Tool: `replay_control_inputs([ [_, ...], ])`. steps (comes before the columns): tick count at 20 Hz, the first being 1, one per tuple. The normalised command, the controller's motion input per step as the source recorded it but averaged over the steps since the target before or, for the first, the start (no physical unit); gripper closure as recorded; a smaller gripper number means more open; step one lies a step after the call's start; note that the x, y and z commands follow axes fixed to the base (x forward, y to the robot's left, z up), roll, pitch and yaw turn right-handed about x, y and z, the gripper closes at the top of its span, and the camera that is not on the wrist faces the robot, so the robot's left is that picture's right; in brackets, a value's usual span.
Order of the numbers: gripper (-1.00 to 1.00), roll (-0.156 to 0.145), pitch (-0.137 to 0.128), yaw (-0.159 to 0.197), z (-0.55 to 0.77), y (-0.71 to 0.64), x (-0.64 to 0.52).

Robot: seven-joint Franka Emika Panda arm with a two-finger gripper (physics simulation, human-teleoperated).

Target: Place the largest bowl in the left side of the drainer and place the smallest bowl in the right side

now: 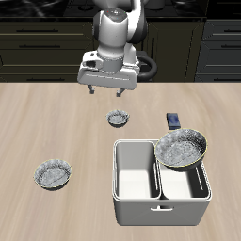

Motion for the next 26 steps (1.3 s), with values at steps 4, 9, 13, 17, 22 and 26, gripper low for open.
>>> replay_control_inputs([
  [4, -1.0, -0.016, 0.035, 0.004, -0.31, 0.08, 0.06],
  [9, -1.0, 0.003, 0.042, -0.003, -0.25, 0.03, 0.03],
  [13, -1.0, 0.014, 0.035, 0.004, -0.23, 0.03, 0.0],
  [17, -1.0, 0.006, 0.026, -0.01, -0.13, 0.01, 0.0],
  [22, -1.0, 0.014, 0.059, -0.033, -0.29, -0.06, -0.07],
  [26, -1.0, -0.003, 0.026, -0.02, -0.14, -0.07, -0.08],
])
